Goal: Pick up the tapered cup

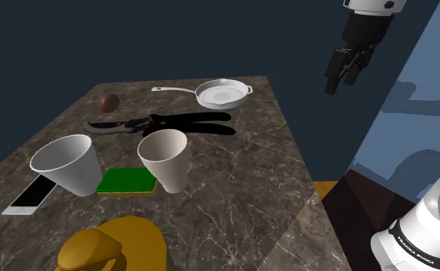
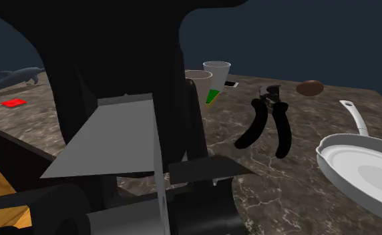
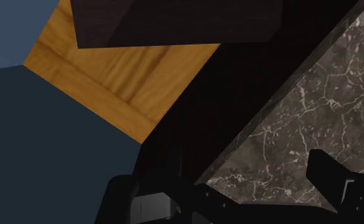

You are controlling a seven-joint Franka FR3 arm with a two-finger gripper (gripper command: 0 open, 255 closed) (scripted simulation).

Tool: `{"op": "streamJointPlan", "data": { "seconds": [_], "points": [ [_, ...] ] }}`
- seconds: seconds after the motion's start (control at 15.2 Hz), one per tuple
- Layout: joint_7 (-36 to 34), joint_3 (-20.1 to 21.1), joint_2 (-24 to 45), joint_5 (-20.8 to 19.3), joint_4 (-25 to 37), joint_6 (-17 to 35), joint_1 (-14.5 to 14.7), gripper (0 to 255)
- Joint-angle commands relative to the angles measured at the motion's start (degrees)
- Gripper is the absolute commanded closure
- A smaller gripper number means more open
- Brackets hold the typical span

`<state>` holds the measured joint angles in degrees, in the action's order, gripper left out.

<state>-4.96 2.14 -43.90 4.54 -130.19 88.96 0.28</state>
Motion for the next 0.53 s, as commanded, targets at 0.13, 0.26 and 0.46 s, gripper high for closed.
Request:
{"op": "streamJointPlan", "data": {
  "seconds": [0.13,0.26,0.46],
  "points": [
    [-1.5,1.9,2.4,1.4,1.2,1.4,0.9,0],
    [-3.0,3.9,4.9,2.6,2.6,2.7,1.7,0],
    [-5.3,6.7,9.0,4.0,5.1,4.5,2.8,0]
  ]
}}
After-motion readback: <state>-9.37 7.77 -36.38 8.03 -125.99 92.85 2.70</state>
